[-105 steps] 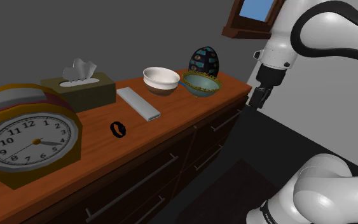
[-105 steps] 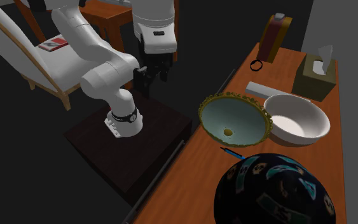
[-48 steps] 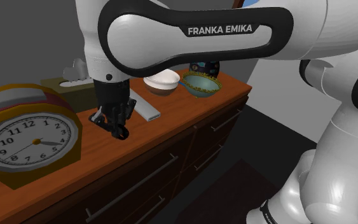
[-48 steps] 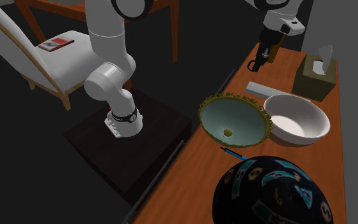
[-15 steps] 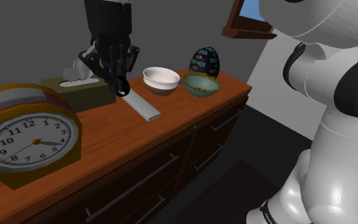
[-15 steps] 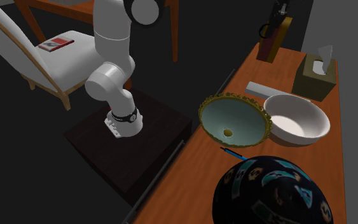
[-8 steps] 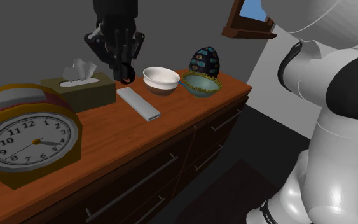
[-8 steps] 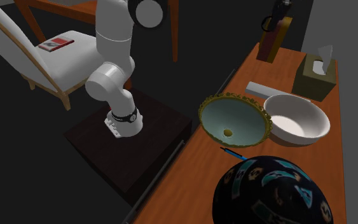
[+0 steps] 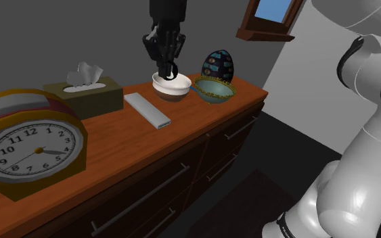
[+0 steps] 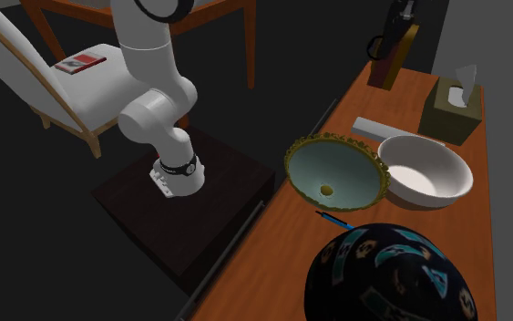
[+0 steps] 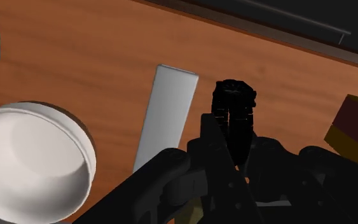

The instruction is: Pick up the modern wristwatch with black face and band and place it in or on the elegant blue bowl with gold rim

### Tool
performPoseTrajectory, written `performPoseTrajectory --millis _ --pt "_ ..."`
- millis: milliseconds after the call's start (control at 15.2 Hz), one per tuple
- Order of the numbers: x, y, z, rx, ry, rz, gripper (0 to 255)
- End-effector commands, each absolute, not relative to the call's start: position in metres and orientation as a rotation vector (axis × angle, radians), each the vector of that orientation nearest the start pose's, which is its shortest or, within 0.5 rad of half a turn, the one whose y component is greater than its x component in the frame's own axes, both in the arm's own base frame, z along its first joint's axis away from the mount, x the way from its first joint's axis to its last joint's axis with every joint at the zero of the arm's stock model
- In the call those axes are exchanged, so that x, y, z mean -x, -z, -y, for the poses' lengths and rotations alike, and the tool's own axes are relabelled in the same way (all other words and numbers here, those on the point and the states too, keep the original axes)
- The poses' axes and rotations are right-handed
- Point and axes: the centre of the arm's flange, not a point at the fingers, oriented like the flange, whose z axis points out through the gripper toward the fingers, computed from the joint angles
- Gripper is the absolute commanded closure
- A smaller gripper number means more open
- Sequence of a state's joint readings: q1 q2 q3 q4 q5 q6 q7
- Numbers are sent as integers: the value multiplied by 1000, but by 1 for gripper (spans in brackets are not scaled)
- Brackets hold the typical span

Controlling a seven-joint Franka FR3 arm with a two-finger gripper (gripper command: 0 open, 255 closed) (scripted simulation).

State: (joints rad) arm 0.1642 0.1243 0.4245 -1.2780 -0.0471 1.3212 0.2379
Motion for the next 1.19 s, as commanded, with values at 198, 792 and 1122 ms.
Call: performPoseTrajectory --millis 198,792,1122 --pt "-490 -669 -221 3116 -106 535 255" --pt "-507 -668 -103 3116 -106 535 255" --pt "-516 -668 -38 3116 -106 535 255"
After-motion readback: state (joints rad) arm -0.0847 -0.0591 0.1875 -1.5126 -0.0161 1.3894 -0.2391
